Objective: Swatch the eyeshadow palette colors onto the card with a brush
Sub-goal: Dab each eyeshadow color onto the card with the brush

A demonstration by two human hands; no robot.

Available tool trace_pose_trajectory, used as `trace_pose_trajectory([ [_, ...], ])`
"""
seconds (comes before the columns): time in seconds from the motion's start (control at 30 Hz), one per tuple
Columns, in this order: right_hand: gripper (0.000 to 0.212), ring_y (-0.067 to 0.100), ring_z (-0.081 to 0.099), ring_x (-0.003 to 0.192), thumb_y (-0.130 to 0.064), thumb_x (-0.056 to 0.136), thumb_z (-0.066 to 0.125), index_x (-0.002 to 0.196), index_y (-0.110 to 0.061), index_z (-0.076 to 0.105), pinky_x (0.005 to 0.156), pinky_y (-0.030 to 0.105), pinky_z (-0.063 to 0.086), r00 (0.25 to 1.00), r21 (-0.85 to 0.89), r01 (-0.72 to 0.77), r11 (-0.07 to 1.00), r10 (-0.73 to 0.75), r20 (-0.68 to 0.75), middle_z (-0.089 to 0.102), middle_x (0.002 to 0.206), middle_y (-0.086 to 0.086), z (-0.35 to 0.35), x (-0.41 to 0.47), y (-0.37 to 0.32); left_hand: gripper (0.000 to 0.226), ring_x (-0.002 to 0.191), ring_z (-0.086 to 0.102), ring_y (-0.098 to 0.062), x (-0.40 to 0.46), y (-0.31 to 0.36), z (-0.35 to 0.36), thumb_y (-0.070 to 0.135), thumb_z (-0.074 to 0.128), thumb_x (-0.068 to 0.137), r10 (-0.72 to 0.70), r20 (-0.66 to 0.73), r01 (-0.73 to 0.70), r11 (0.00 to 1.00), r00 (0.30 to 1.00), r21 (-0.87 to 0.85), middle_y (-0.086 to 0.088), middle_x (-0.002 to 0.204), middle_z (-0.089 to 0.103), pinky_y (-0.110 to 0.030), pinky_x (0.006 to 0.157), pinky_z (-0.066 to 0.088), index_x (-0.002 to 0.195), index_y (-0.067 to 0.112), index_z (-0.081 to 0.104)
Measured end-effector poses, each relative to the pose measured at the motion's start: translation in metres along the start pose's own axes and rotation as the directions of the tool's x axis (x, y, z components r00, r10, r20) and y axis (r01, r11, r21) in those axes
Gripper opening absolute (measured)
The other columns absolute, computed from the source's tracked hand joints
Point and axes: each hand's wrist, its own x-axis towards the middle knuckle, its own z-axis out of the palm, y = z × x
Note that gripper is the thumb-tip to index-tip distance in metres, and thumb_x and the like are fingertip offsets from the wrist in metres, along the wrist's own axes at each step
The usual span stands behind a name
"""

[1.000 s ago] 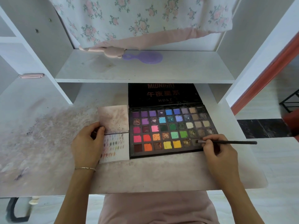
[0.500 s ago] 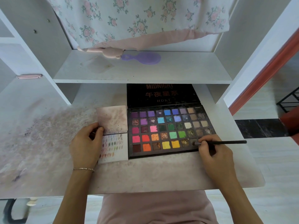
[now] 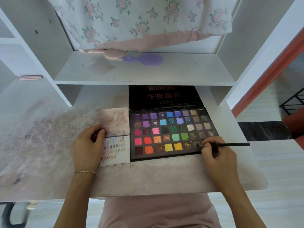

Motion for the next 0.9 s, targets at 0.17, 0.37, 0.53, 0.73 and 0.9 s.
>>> trace_pose_trajectory([
  [0.17,0.020,-0.006,0.057,0.069,-0.013,0.075,0.047,0.073,-0.033,0.050,0.053,0.002,0.039,0.998,0.115,0.024,0.993,-0.031,0.055,0.057,0.069,-0.009,0.014,-0.005,-0.008,0.018,0.074,0.051,-0.012,0.000,-0.001,0.000,0.014,0.059,0.085,0.001,0.005,-0.001,1.000,1.000,-0.009,-0.006,0.090,0.068,-0.026,0.068,0.035,0.099,0.012,0.069],
  [0.37,0.018,-0.001,0.059,0.075,-0.014,0.077,0.053,0.079,-0.032,0.051,0.063,0.006,0.044,0.977,0.241,0.053,0.969,-0.101,0.188,0.062,0.081,-0.017,0.052,-0.017,-0.029,0.016,0.073,0.051,-0.012,0.000,0.002,0.000,0.012,0.060,0.084,-0.005,-0.009,0.005,1.000,1.000,-0.022,-0.004,0.088,0.067,-0.024,0.067,0.034,0.097,0.012,0.070],
  [0.53,0.022,0.000,0.055,0.078,-0.016,0.078,0.057,0.077,-0.037,0.051,0.067,0.008,0.041,0.939,0.258,0.112,0.960,-0.187,0.290,0.057,0.077,-0.015,0.082,-0.024,-0.050,0.016,0.070,0.051,-0.011,0.000,0.001,0.000,0.013,0.062,0.083,-0.011,-0.008,0.010,1.000,1.000,-0.020,0.003,0.080,0.062,-0.017,0.058,0.032,0.097,0.014,0.070],
  [0.73,0.007,0.010,0.056,0.081,-0.023,0.080,0.052,0.082,-0.022,0.059,0.074,0.035,0.049,0.897,0.239,0.105,0.965,-0.196,0.397,0.060,0.078,-0.008,0.106,-0.030,-0.063,0.015,0.070,0.052,-0.010,0.001,-0.001,0.001,0.014,0.061,0.083,-0.012,0.000,0.012,0.999,1.000,-0.037,0.004,0.081,0.063,-0.012,0.060,0.032,0.095,0.016,0.070],
  [0.9,0.002,0.016,0.060,0.082,-0.027,0.080,0.052,0.080,-0.029,0.054,0.072,0.042,0.050,0.892,0.215,0.078,0.973,-0.164,0.420,0.063,0.077,-0.002,0.110,-0.028,-0.066,0.014,0.068,0.052,-0.008,0.002,-0.002,0.001,0.014,0.061,0.082,0.000,-0.004,-0.001,0.999,1.000,-0.037,0.009,0.079,0.060,-0.010,0.060,0.031,0.094,0.016,0.070],
])
